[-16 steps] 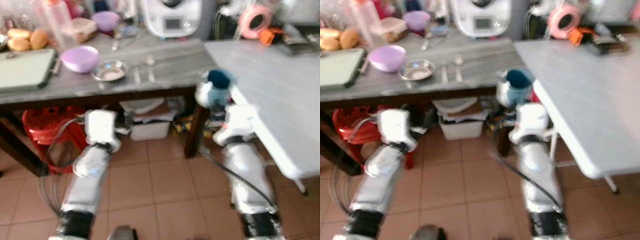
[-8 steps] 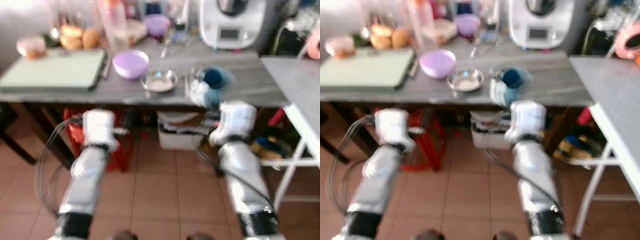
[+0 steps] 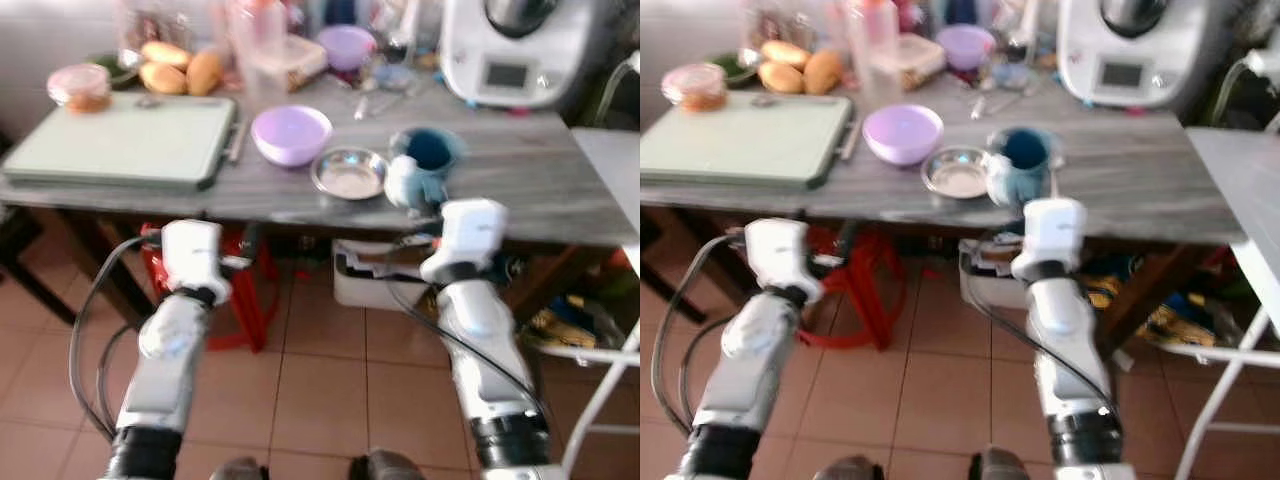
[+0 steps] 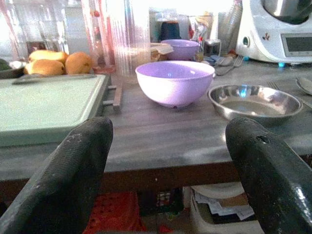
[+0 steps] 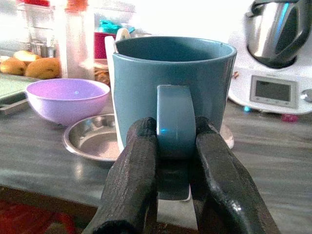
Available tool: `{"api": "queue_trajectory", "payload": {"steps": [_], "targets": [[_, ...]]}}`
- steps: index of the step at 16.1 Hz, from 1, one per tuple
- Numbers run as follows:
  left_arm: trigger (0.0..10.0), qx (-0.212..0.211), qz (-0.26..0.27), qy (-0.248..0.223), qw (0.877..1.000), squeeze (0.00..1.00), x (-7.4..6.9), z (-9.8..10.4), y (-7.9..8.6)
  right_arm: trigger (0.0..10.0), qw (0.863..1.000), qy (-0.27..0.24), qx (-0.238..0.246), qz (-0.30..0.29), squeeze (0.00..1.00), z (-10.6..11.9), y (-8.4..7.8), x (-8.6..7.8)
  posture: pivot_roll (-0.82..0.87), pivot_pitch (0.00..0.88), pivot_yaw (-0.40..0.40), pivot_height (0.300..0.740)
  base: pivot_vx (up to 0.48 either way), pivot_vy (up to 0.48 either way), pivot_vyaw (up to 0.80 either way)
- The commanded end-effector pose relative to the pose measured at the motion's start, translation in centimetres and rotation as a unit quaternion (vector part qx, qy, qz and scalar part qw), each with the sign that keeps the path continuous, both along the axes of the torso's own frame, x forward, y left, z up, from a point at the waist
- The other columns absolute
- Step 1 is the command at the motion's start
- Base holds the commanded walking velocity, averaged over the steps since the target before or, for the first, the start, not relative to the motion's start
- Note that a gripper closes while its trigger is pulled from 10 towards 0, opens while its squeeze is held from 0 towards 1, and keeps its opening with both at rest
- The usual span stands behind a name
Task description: Setting the table
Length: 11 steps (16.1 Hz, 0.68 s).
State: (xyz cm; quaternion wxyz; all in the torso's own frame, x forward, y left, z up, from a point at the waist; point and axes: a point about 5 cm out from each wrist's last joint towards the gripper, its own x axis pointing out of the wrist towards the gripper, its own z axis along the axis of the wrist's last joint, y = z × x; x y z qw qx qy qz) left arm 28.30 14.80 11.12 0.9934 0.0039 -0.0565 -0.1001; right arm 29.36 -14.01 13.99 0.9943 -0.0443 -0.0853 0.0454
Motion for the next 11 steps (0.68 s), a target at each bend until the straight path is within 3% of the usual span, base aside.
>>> {"api": "queue_trajectory", "payload": {"steps": [1, 11], "targets": [[10.0, -0.008, -0.025, -0.020, 0.999, 0.00, 0.24, 0.92, -1.34, 10.0, 1.000, -0.006, -0.002, -0.024, 0.00, 0.36, -1.46, 0.03, -0.01, 0.000, 0.014, 0.719, 0.480, 0.000, -0.80], [10.0, -0.007, -0.017, -0.018, 1.000, 0.00, 0.00, 0.85, -0.99, 10.0, 1.000, -0.020, -0.021, -0.008, 0.00, 0.67, -0.98, -0.08, -0.01, 0.000, 0.016, 0.719, 0.470, 0.000, 0.00]]}}
